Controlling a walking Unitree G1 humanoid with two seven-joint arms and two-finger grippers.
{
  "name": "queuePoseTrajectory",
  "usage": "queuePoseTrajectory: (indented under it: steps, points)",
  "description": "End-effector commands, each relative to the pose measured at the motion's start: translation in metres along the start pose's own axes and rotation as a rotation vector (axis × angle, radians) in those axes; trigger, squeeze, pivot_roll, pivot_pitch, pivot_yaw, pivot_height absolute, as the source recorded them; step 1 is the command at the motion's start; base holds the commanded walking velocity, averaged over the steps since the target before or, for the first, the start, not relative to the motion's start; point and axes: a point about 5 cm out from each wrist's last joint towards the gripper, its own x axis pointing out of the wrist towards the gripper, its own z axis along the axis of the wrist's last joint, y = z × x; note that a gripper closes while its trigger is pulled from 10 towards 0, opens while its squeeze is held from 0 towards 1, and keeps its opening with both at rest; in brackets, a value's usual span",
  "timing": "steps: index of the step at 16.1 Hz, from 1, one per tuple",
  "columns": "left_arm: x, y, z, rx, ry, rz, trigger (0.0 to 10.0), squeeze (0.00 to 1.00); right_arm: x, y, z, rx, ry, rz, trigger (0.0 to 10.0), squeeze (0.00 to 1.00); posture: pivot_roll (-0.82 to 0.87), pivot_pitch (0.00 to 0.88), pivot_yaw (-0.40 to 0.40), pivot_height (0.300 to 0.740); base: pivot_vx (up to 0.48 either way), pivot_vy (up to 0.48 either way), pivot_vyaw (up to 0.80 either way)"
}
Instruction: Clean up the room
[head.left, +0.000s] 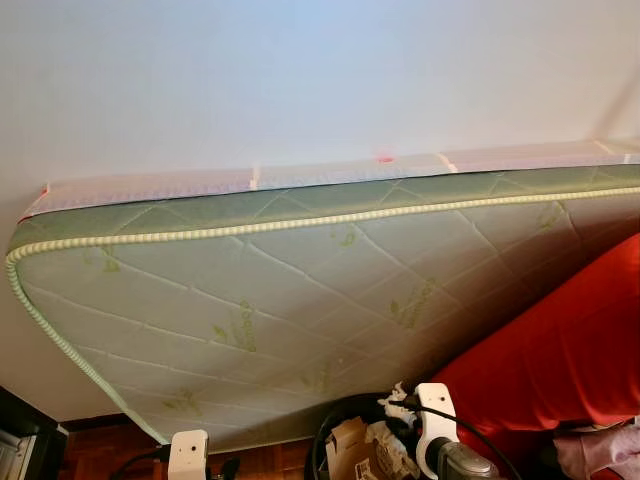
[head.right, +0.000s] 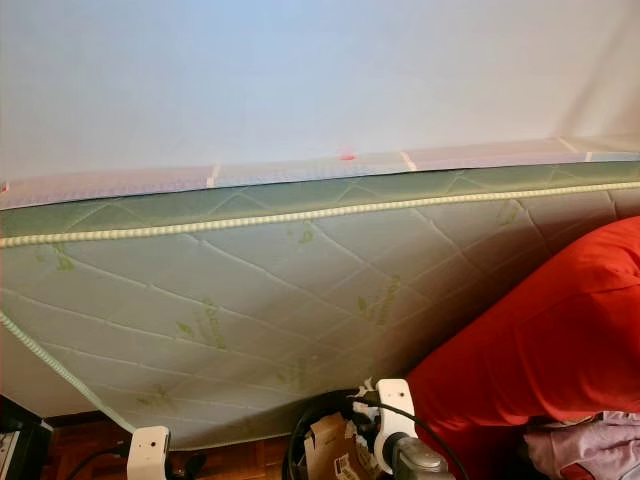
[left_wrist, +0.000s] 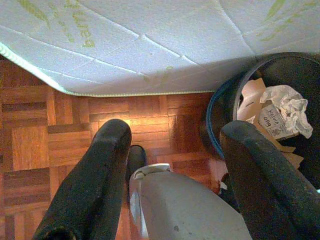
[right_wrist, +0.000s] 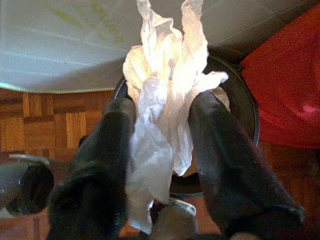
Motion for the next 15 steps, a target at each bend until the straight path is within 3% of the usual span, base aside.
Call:
queuePoseTrajectory:
  steps: [1, 8, 15]
  points:
    - [-0.001, -0.001, -0.007, 0.009, 0.037, -0.004, 10.0, 0.00, -0.002, -0.004, -0.008, -0.011, 0.032, -0.012, 10.0, 1.00, 0.14, 0.006, -0.081, 0.740, 0.000, 0.000, 0.00]
    - [-0.001, -0.002, -0.007, 0.021, 0.041, -0.008, 10.0, 0.00, -0.005, -0.008, -0.019, -0.088, 0.094, -0.028, 10.0, 1.00, 0.15, 0.011, -0.086, 0.740, 0.000, 0.000, 0.00]
    - [0.000, -0.001, -0.005, 0.015, 0.036, -0.004, 10.0, 0.00, -0.007, -0.012, -0.021, -0.064, 0.086, -0.042, 10.0, 1.00, 0.15, 0.031, -0.086, 0.740, 0.000, 0.000, 0.00]
